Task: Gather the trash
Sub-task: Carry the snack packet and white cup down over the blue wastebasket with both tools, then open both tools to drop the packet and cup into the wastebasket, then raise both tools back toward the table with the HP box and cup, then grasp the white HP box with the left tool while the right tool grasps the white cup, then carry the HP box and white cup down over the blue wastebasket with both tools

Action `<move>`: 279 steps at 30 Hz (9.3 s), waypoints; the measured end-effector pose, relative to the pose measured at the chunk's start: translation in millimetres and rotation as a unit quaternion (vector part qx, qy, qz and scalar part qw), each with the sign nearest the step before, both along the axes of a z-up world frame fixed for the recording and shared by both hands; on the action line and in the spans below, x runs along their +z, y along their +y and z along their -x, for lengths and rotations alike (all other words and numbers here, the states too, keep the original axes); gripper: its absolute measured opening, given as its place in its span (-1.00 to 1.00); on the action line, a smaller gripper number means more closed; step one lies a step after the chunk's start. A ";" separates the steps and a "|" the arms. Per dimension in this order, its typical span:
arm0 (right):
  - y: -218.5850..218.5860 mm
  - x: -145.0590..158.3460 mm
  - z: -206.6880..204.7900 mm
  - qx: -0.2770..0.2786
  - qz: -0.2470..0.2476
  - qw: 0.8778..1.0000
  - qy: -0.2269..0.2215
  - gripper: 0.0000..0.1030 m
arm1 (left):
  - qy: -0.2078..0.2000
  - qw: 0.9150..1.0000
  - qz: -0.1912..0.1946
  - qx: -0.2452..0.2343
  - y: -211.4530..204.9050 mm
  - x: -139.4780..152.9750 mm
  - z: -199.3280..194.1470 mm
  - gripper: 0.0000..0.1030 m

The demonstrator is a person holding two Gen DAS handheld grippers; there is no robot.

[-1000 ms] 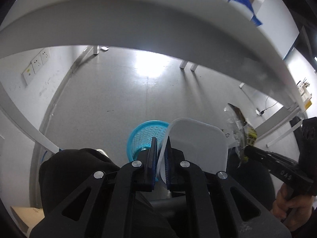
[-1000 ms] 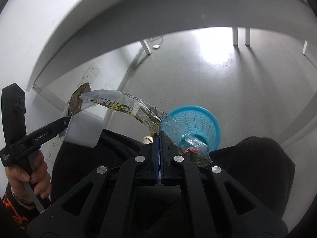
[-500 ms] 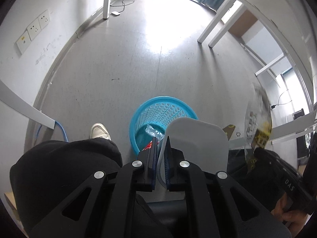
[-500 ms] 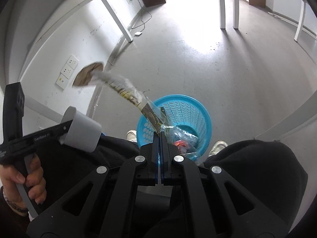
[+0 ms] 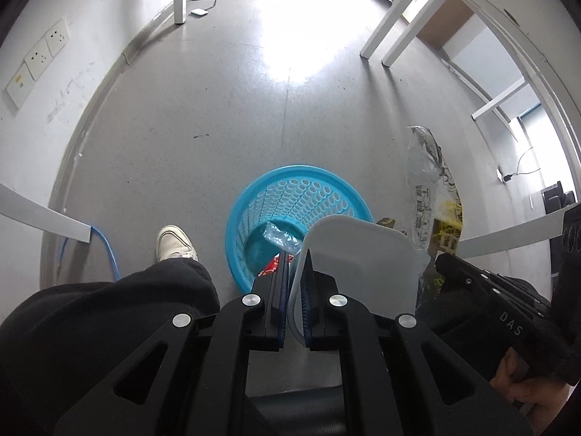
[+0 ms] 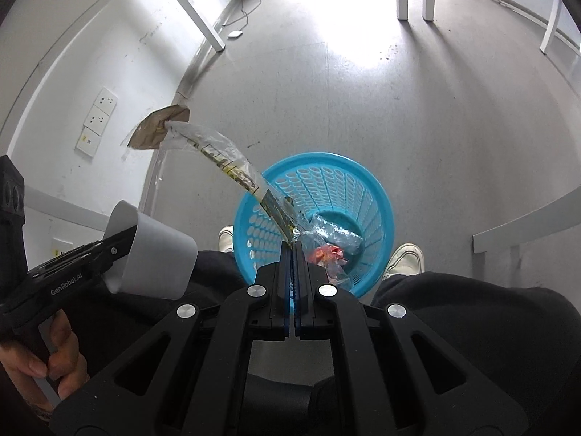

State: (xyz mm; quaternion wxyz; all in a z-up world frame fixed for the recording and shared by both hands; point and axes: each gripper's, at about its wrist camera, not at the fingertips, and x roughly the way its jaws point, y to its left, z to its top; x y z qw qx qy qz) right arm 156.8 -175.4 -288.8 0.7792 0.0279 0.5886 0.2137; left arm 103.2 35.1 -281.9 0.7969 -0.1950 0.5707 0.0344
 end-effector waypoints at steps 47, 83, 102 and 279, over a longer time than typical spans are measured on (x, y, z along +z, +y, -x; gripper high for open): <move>63.5 -121.4 -48.9 0.029 0.060 0.988 0.136 -0.44 | 0.044 0.989 0.099 0.104 35.7 -58.4 -60.9 -0.35; 4.6 35.0 36.7 0.035 0.015 0.997 -0.062 -0.08 | -0.009 0.998 -0.033 0.056 -1.6 16.7 1.5 -0.23; -53.8 164.2 125.0 0.043 -0.027 0.978 -0.204 0.26 | -0.171 0.976 -0.131 -0.030 -47.8 167.5 129.9 0.50; -7.5 74.9 83.6 0.053 0.033 0.991 -0.119 0.09 | -0.066 0.994 -0.038 -0.072 -38.9 53.9 62.7 -0.35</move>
